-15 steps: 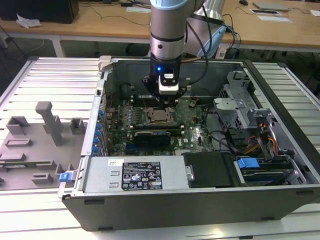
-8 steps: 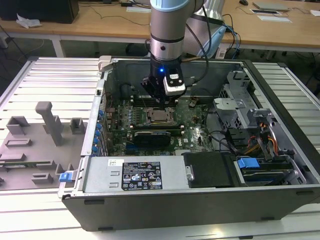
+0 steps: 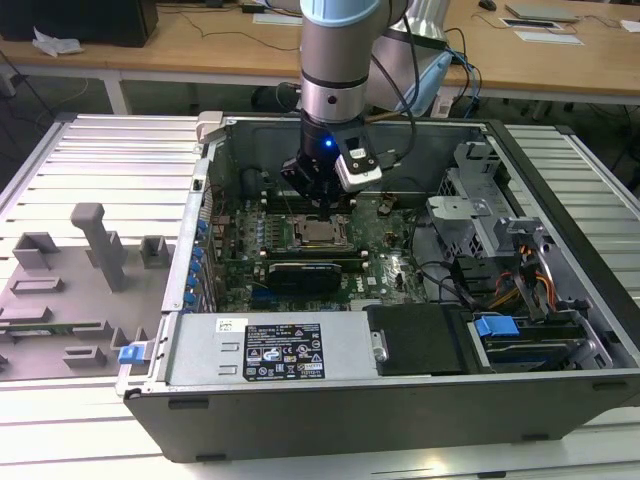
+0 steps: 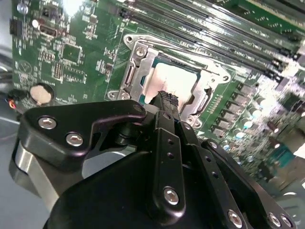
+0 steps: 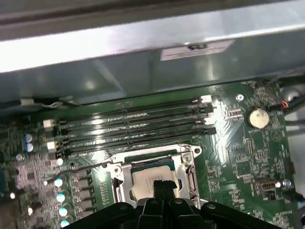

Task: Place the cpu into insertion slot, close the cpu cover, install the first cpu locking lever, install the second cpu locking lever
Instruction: 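Close the cpu cover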

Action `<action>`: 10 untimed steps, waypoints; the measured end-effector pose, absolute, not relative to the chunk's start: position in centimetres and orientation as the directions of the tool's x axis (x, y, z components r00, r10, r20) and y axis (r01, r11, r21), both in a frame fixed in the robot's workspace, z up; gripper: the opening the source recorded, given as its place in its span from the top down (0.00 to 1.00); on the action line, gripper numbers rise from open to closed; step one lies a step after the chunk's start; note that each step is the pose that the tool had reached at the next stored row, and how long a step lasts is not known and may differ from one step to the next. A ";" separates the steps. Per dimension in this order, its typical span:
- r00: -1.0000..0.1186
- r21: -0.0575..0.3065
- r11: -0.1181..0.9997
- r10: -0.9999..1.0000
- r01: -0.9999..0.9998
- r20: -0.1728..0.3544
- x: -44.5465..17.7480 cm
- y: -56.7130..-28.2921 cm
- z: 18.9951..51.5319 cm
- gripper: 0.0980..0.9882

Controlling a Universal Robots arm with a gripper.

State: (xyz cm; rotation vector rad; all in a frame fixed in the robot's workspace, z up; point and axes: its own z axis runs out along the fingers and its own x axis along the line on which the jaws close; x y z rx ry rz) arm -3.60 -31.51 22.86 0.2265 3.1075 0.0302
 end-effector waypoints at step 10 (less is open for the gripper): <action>-0.999 0.021 0.999 0.044 0.043 -0.024 -3.8 -32.6 22.5 0.99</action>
